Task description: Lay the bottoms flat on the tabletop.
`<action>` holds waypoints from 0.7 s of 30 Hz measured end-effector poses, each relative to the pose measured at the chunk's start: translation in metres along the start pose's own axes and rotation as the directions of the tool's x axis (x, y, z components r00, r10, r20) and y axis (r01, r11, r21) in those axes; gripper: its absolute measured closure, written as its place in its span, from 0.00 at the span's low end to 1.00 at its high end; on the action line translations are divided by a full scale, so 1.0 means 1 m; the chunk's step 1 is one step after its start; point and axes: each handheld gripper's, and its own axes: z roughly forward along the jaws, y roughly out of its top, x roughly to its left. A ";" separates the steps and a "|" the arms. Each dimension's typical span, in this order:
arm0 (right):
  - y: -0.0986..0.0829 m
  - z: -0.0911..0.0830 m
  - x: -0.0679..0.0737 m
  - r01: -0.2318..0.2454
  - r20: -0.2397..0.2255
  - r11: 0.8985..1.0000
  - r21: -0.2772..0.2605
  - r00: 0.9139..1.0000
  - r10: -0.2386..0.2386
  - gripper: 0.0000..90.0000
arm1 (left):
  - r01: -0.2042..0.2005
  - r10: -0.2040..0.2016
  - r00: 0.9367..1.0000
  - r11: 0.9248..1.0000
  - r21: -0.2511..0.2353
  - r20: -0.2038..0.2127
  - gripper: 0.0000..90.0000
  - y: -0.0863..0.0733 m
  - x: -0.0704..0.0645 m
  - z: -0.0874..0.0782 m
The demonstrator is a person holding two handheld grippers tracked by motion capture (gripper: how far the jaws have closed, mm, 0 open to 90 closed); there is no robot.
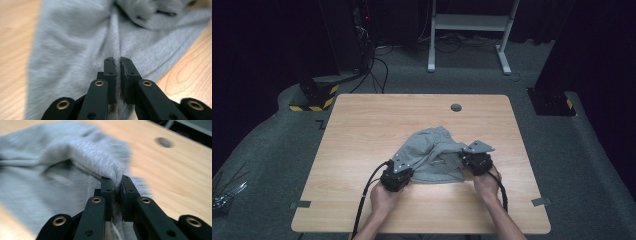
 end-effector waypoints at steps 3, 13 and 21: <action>-0.002 -0.002 -0.024 -0.068 0.053 0.998 0.012 0.996 0.067 0.91 | 0.021 -0.021 1.000 1.000 0.001 -0.013 0.93 -0.002 0.009 -0.007; -0.022 -0.023 -0.013 -0.109 0.027 0.993 -0.039 0.994 0.110 0.65 | -0.050 0.050 0.999 0.999 -0.012 -0.001 0.61 0.004 -0.007 -0.012; -0.023 -0.005 0.046 0.073 -0.211 0.997 0.012 0.975 -0.069 0.66 | -0.045 0.043 0.999 0.997 0.065 0.029 0.61 0.004 -0.014 0.016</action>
